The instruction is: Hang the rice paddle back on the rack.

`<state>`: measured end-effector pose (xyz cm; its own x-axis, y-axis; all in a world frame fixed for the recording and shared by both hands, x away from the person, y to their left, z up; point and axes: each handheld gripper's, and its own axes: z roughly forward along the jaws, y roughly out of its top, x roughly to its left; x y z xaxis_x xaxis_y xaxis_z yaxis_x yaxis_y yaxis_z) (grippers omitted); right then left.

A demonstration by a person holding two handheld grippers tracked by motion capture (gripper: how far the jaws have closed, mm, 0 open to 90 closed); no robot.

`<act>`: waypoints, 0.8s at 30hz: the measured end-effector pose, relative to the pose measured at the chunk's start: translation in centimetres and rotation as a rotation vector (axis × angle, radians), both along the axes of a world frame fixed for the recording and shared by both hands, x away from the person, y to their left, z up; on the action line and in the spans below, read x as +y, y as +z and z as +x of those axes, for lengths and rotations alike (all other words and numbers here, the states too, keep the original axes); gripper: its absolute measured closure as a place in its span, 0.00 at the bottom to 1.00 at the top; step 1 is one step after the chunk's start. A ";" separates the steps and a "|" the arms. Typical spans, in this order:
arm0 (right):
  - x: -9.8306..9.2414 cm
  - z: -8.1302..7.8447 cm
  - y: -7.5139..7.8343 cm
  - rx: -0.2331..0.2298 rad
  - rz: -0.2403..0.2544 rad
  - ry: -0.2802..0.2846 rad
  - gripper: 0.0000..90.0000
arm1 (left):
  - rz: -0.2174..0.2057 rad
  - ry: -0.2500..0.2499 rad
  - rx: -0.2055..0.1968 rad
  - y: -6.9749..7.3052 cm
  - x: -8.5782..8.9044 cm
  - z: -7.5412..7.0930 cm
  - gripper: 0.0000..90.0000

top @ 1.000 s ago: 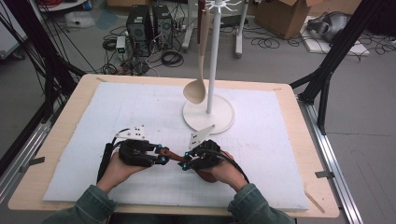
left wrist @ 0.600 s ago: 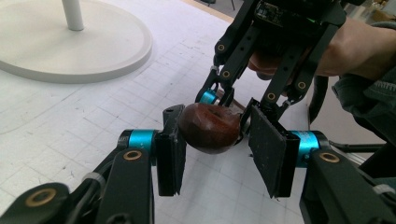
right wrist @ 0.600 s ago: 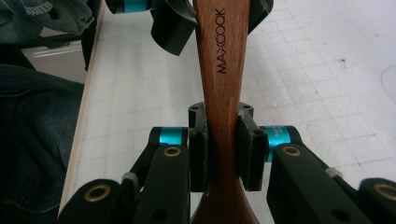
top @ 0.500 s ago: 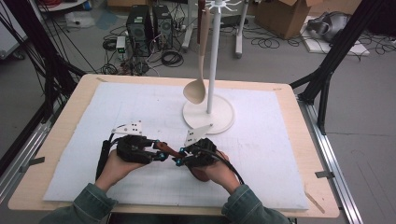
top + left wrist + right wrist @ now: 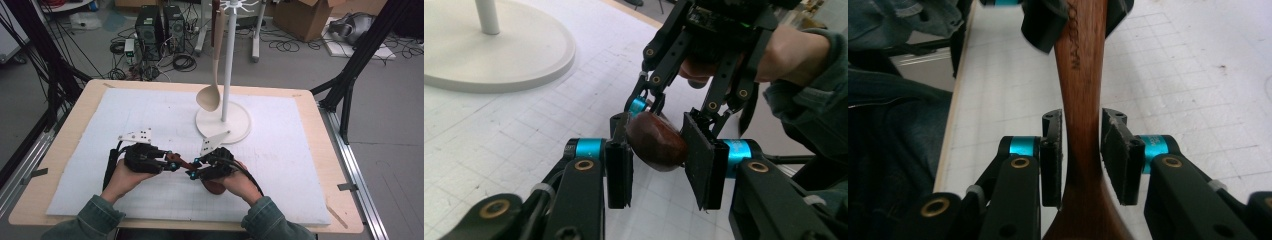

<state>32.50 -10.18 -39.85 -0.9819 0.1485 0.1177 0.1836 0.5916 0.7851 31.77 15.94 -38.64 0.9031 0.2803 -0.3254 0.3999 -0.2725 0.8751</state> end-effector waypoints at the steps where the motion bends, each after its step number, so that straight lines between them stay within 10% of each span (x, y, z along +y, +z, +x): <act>1: -0.1 0.0 0.1 0.005 0.000 0.008 0.78 | -0.003 -0.011 -0.001 0.1 0.1 0.0 0.75; 11: -0.2 0.0 0.7 -0.023 0.011 0.037 0.82 | -0.012 -0.057 -0.031 1.2 0.0 -0.1 0.85; 24: 0.1 -0.4 1.2 -0.028 0.090 0.015 0.86 | -0.017 -0.055 -0.031 1.2 -0.2 -0.1 0.74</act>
<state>32.07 -10.12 -38.65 -0.9870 0.1239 0.1020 0.1522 0.5207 0.8401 31.65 15.72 -37.42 0.9268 0.2250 -0.3008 0.3570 -0.2783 0.8917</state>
